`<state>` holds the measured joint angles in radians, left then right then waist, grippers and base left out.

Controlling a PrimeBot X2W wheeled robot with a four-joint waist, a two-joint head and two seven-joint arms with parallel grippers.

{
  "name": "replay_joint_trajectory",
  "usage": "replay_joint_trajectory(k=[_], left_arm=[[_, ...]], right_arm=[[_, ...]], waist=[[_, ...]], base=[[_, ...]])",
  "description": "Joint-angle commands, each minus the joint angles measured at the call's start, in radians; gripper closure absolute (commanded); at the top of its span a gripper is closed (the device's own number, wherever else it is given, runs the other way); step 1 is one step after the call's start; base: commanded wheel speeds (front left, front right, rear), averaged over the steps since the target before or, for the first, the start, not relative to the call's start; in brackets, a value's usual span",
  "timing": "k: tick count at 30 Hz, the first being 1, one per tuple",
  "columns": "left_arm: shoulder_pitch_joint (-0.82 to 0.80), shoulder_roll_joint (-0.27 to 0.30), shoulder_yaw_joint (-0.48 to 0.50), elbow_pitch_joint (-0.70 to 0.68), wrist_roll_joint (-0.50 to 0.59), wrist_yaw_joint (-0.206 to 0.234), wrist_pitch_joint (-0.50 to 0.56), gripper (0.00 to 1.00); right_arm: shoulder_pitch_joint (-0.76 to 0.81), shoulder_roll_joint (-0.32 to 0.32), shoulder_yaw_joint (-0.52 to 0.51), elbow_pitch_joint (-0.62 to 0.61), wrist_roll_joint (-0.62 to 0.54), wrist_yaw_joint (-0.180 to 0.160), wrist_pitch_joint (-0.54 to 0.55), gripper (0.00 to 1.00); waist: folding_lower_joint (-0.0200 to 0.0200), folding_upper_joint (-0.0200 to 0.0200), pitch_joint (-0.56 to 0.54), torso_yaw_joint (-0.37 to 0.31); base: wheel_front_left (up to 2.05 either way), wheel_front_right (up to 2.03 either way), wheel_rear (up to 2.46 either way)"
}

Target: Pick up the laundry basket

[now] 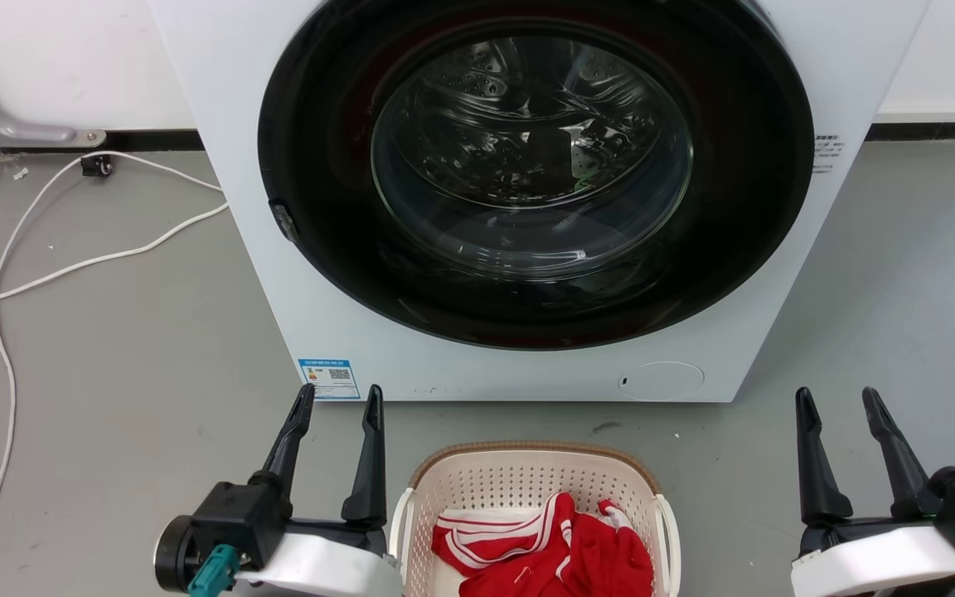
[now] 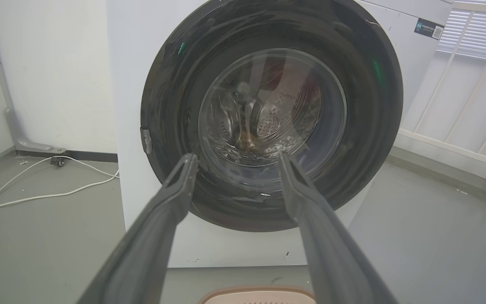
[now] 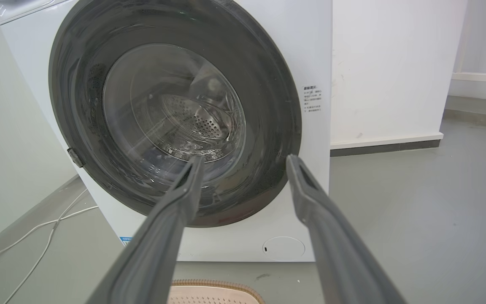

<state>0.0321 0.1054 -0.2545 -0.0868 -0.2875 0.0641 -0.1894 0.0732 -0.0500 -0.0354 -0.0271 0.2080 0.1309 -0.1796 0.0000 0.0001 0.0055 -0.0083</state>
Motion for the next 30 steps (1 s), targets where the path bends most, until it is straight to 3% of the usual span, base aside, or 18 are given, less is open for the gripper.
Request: replay_joint_trajectory(k=[1, 15, 24, 30], left_arm=[[-0.003, 0.007, -0.009, -0.003, 0.023, 0.01, -0.012, 0.0], [0.009, -0.005, -0.025, 0.074, 0.091, -0.028, -0.039, 0.0], [0.019, -0.029, -0.008, 0.095, 0.136, -0.028, -0.056, 0.0], [0.028, -0.044, 0.019, 0.116, 0.139, -0.054, -0.066, 0.0]], right_arm=[[0.01, -0.002, 0.003, -0.005, -0.021, 0.0, -0.001, 0.0], [0.021, -0.001, -0.002, -0.006, -0.127, 0.0, -0.017, 0.0], [0.025, -0.001, -0.006, -0.004, -0.19, 0.0, -0.035, 0.0], [0.031, -0.001, -0.016, 0.012, -0.164, 0.0, -0.046, 0.0]], waist=[[0.0, -0.0001, 0.001, -0.001], [0.0, -0.0001, 0.011, -0.005], [0.0, -0.0001, 0.018, -0.004], [0.0, -0.0001, 0.02, -0.007]], base=[[0.0, 0.0, 0.0], [0.0, 0.0, 0.0], [0.0, 0.0, 0.0], [0.0, 0.0, 0.0]])
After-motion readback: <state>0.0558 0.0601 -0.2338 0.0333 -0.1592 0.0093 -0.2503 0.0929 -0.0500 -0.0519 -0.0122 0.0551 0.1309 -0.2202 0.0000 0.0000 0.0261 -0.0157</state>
